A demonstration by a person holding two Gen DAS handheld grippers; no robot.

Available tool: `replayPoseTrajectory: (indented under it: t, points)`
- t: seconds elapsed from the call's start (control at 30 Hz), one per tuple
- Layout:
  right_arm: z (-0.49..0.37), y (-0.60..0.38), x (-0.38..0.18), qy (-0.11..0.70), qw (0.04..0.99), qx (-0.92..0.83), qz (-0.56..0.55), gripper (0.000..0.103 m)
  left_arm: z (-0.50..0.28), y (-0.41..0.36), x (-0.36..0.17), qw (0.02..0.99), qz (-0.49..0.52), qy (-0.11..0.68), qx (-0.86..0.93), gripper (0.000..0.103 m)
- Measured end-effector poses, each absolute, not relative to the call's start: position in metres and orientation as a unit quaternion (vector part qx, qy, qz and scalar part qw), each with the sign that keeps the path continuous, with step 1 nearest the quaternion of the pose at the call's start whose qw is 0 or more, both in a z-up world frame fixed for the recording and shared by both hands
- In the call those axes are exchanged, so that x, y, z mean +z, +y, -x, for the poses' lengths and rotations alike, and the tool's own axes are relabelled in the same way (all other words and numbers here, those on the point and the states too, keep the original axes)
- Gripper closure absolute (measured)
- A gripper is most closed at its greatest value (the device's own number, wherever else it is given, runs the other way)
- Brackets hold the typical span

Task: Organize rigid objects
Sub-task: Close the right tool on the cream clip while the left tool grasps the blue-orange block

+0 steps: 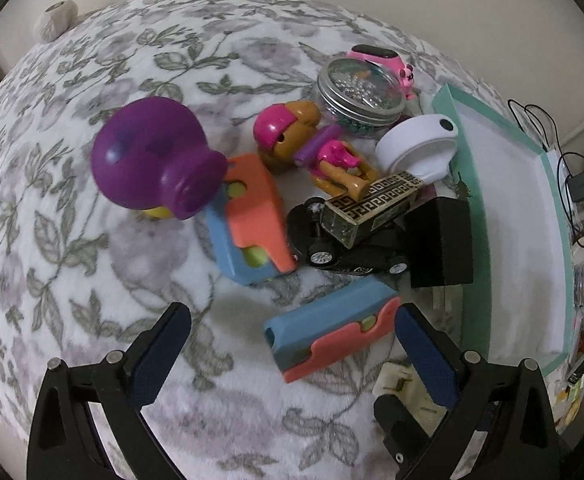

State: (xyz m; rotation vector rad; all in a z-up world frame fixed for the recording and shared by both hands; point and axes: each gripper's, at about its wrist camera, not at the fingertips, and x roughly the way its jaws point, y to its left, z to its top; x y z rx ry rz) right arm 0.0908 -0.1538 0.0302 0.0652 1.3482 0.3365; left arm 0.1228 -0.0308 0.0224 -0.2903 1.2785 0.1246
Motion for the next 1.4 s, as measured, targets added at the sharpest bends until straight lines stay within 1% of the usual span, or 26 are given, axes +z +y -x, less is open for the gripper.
replayPoseTrajectory:
  t: [0.17, 0.23, 0.27, 0.3, 0.37, 0.47, 0.53, 0.63, 0.9, 1.1, 1.23, 1.4]
  points:
    - [-0.090, -0.153, 0.030, 0.622, 0.767, 0.155, -0.028, 0.048, -0.125, -0.042, 0.013, 0.792, 0.151, 0.590, 0.034, 0.015]
    - [-0.091, -0.154, 0.031, 0.622, 0.767, 0.156, -0.029, 0.048, -0.121, -0.046, 0.014, 0.795, 0.152, 0.587, 0.020, 0.026]
    - [-0.091, -0.154, 0.031, 0.622, 0.767, 0.156, -0.029, 0.048, -0.121, -0.049, 0.015, 0.795, 0.154, 0.586, 0.013, 0.029]
    - [-0.091, -0.154, 0.031, 0.622, 0.767, 0.156, -0.029, 0.048, -0.118, -0.048, 0.017, 0.795, 0.157, 0.586, 0.008, 0.034]
    - [-0.091, -0.153, 0.031, 0.622, 0.767, 0.156, -0.029, 0.047, -0.114, -0.049, 0.019, 0.794, 0.154, 0.588, 0.007, 0.037]
    - [-0.091, -0.153, 0.031, 0.622, 0.767, 0.155, -0.030, 0.047, -0.112, -0.049, 0.021, 0.793, 0.154, 0.590, 0.006, 0.044]
    - [-0.091, -0.152, 0.031, 0.623, 0.766, 0.155, -0.031, 0.047, -0.107, -0.045, 0.023, 0.791, 0.160, 0.591, 0.003, 0.053]
    - [-0.091, -0.151, 0.031, 0.623, 0.766, 0.154, -0.030, 0.047, -0.104, -0.041, 0.029, 0.790, 0.170, 0.590, -0.004, 0.062]
    - [-0.091, -0.151, 0.030, 0.623, 0.766, 0.154, -0.033, 0.047, -0.096, -0.035, 0.039, 0.791, 0.141, 0.595, 0.002, 0.070]
    - [-0.091, -0.153, 0.031, 0.625, 0.764, 0.153, -0.037, 0.047, -0.073, -0.023, 0.061, 0.799, 0.122, 0.589, 0.022, 0.078]
    - [-0.089, -0.154, 0.031, 0.627, 0.763, 0.154, -0.037, 0.047, -0.066, -0.019, 0.065, 0.796, 0.100, 0.596, 0.043, 0.079]
    - [-0.088, -0.154, 0.031, 0.627, 0.763, 0.153, -0.037, 0.047, -0.064, -0.026, 0.054, 0.783, 0.075, 0.616, 0.044, 0.080]
